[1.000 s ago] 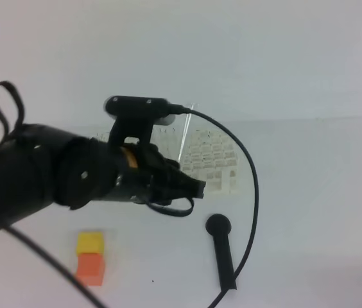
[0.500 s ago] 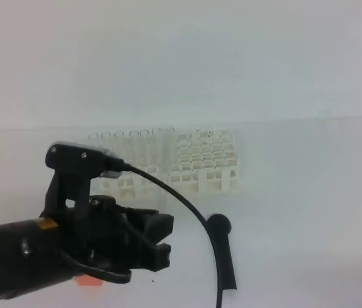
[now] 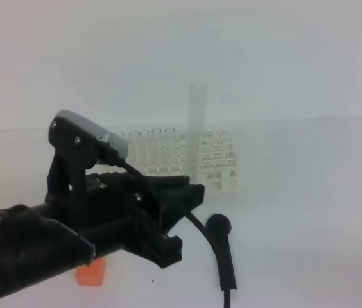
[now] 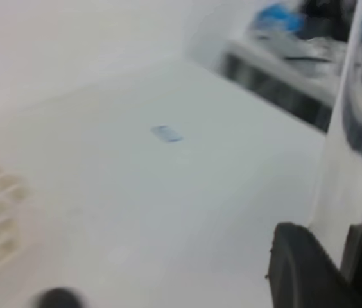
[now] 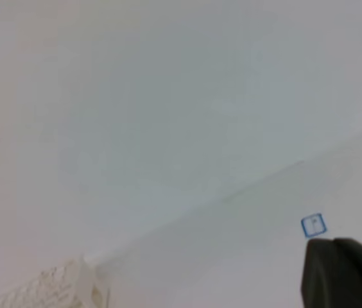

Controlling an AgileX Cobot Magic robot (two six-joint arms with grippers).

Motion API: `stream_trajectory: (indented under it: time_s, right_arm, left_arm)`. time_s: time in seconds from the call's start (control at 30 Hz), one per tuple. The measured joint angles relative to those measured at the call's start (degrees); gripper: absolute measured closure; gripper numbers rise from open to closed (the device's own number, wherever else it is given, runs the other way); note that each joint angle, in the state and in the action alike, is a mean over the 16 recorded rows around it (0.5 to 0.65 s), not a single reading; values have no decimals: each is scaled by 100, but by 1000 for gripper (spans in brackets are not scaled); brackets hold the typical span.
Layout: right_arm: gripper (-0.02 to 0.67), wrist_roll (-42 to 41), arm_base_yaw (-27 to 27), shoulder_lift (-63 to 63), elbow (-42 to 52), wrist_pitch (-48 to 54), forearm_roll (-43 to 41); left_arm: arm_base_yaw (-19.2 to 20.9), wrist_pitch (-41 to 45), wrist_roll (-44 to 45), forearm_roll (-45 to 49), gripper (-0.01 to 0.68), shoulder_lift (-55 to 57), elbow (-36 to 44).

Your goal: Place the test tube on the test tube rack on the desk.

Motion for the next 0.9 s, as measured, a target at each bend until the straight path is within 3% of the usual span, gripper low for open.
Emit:
stream_trajectory:
  time_s: [0.17, 0.3, 0.57, 0.9]
  right_arm:
    - [650, -668, 0, 0, -431, 439, 217]
    - [650, -1414, 0, 6, -856, 1106, 324]
    - [650, -3360, 0, 344, -1466, 2378, 1141]
    - [650, -6884, 0, 1890, -1537, 3418, 4090]
  left_arm:
    - [36, -416, 662, -319, 673, 99, 116]
    - [199, -140, 1284, -445, 673, 218, 290]
    - [1135, 1843, 2652, -616, 673, 474, 732]
    - [2569, 4390, 3192, -573, 673, 757, 1065]
